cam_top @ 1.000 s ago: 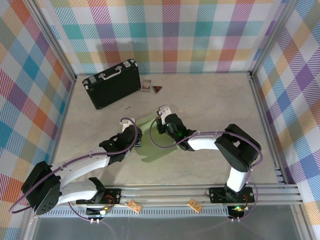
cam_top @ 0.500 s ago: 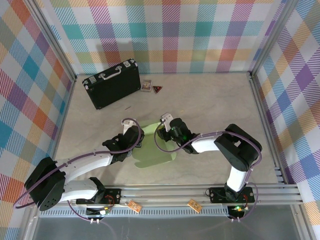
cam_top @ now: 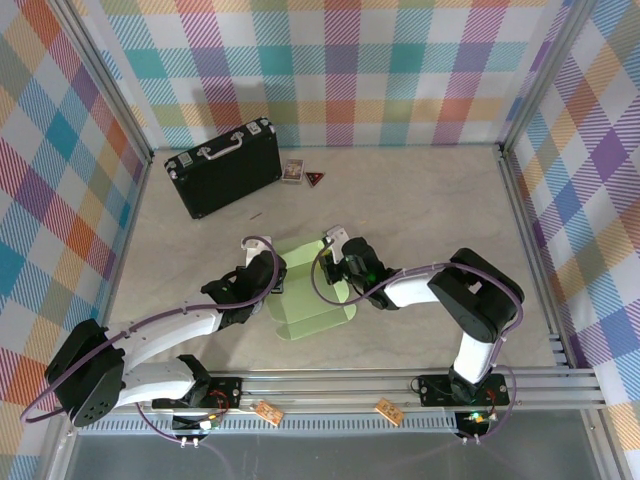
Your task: Fold the paper box
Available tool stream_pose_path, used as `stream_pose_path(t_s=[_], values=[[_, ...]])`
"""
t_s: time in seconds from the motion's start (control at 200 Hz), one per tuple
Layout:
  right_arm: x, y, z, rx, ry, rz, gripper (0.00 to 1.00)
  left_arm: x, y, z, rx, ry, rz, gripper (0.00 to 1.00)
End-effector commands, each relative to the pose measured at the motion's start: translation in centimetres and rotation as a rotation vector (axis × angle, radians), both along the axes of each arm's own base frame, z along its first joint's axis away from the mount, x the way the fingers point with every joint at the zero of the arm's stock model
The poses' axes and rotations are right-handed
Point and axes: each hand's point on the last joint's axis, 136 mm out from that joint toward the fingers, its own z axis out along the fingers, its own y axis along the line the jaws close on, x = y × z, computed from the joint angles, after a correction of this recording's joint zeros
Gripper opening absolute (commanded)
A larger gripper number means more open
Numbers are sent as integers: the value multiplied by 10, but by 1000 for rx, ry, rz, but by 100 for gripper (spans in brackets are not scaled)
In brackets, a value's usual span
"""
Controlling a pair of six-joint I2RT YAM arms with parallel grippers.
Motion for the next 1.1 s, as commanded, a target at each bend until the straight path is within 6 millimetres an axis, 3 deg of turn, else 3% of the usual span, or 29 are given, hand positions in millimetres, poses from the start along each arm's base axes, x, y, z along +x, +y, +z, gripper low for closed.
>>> stream_pose_path(t_s=[0.0,0.15,0.225,0.34,0.475,0.635,0.815,1.095], values=[[11,0,10,39,-25,-50,0,3,-8,14,-50,-36,-8,0],[11,5,9,45,-9,-35,0,4,-10,12,-47,-25,-13,0],[9,10,7,35,9,-7,32,4,-10,11,-38,-22,-13,0],[6,10,11,36,11,3,35,4,-7,9,-22,-17,-7,0],[4,-1,15,21,26,-14,53,3,-2,6,7,-16,6,0],[-1,-11,26,50,43,4,63,3,1,0,39,-2,11,0],[-29,3,43,71,35,208,69,5,0,-8,42,-4,14,0],[-29,-14,52,70,16,137,74,10,1,-29,61,-34,24,0]])
